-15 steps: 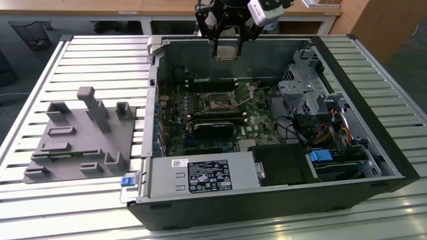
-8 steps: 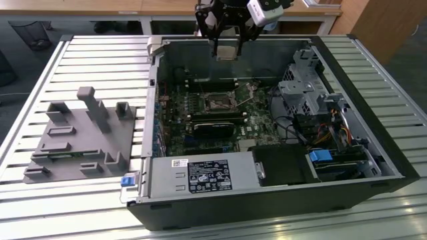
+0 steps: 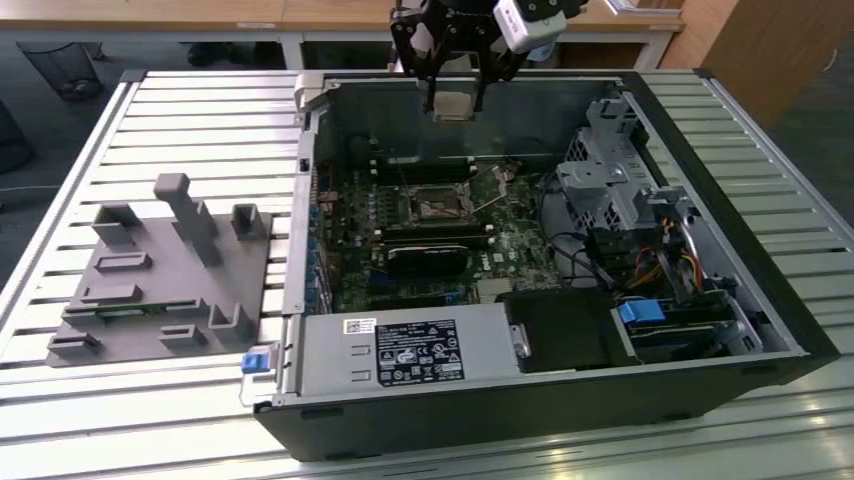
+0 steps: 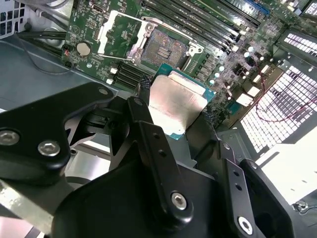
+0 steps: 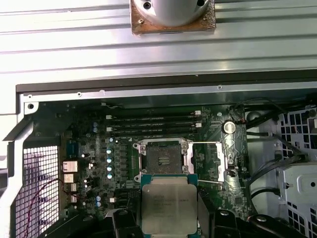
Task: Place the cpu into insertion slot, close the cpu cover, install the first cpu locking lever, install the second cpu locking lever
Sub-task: 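Place the cpu into insertion slot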
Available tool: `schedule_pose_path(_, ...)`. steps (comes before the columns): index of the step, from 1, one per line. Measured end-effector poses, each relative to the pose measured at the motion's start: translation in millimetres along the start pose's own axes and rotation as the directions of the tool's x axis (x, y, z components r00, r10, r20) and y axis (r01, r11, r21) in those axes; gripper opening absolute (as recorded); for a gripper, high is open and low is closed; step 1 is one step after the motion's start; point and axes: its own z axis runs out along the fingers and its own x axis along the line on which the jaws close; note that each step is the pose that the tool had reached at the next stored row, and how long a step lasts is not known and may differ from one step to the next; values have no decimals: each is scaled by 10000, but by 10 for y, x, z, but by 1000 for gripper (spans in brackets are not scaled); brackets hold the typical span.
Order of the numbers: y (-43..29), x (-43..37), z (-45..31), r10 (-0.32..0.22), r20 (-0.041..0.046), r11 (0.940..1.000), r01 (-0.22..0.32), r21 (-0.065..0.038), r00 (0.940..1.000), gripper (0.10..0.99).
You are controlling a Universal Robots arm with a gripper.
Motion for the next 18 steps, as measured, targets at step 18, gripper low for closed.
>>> schedule_pose_path(18, 0, 0, 0, 300, 27, 9995, -300, -6, 9995, 541)
